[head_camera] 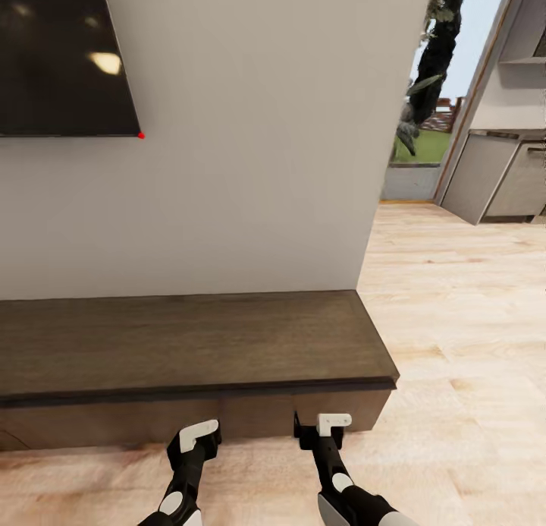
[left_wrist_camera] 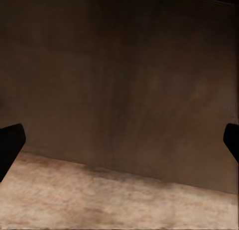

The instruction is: Place each of the two pumpkins and all three candles from the living room inside a cabinet in the living room (use any cabinet), then make sure every cabinet is closed, and position the cauldron so it is next to a table in the living room.

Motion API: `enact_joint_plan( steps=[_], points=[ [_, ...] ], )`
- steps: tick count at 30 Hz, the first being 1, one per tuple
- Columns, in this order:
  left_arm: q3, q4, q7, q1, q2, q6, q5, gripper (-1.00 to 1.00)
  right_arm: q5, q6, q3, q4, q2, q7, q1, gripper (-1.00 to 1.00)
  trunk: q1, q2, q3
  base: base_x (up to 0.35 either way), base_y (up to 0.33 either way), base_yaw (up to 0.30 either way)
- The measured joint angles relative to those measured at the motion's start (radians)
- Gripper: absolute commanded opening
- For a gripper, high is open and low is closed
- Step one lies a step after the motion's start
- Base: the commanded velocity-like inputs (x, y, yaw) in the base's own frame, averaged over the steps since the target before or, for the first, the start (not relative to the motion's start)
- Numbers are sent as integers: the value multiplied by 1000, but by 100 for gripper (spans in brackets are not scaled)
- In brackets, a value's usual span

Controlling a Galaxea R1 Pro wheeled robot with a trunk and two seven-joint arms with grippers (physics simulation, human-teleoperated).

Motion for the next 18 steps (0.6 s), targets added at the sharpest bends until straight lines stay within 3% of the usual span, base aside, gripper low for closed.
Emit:
enact_joint_plan(
  steps=[14,18],
  points=[
    [-1,-1,0,0,0,0,0,100,0,3,0,0,0,0,0,100,0,0,0,-342,0,0],
    [-1,-2,0,0,0,-1,0,100,0,4,0,0,0,0,0,100,0,0,0,-162,0,0]
  ],
)
